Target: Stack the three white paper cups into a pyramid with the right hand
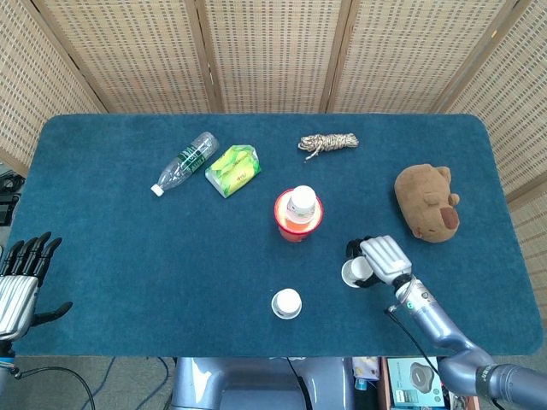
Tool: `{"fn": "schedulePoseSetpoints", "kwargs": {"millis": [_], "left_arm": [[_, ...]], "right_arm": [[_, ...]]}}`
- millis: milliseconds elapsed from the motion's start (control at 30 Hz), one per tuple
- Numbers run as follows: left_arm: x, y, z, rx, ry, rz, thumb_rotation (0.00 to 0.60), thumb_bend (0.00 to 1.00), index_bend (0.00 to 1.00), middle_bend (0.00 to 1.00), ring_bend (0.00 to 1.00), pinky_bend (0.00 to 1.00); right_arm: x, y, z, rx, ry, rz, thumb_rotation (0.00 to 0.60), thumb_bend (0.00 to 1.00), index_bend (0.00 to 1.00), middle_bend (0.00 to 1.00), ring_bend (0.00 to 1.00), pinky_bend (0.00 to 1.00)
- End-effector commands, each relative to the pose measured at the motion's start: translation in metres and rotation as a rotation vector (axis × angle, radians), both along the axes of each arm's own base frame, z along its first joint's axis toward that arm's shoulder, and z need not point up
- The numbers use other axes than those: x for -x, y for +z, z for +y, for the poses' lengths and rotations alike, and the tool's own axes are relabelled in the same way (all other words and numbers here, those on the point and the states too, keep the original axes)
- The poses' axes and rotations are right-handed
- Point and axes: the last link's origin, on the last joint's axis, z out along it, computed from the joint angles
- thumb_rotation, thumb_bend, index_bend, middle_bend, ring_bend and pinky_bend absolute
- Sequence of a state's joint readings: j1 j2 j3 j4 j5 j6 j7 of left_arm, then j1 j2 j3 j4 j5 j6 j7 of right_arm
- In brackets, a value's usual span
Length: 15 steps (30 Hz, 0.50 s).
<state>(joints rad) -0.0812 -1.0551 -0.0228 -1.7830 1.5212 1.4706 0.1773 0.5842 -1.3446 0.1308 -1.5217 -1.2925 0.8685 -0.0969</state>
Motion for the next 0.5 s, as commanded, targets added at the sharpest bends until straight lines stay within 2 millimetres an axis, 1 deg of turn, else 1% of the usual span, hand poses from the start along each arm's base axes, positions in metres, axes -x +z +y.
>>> {"fn": "schedulePoseSetpoints", "kwargs": {"millis": [33, 167, 300, 500], "left_arm": [[0.0, 0.0, 0.0, 0.0, 0.001, 0.0, 0.6, 0.12, 0.0, 0.0, 0.0, 0.0], [-0.001, -0.001, 0.0, 0.006, -0.002, 0.001, 0.6, 0.12, 0.0, 0.0, 0.0, 0.0], [-0.002, -0.003, -0.001, 0.012, -0.007, 0.005, 0.6, 0.12, 0.0, 0.0, 0.0, 0.0], [-0.002, -0.002, -0.003, 0.011, -0.011, 0.003, 0.6, 0.12, 0.0, 0.0, 0.0, 0.0]], "right_arm": [[-0.001, 0.004, 0.003, 0.007, 0.015, -0.001, 0.6, 0.25, 0.46, 0.55, 0.44, 0.53], [-0.003, 0.015, 0.016, 0.002, 0.053, 0.007, 0.6, 0.26, 0.46, 0.55, 0.45, 0.53], [-0.007, 0.022, 0.037, -0.02, 0.098, 0.007, 0.6, 0.27, 0.46, 0.56, 0.45, 0.53], [-0.006, 0.024, 0.062, -0.044, 0.166, 0.035, 0.6, 0.27, 0.46, 0.56, 0.45, 0.53]]}}
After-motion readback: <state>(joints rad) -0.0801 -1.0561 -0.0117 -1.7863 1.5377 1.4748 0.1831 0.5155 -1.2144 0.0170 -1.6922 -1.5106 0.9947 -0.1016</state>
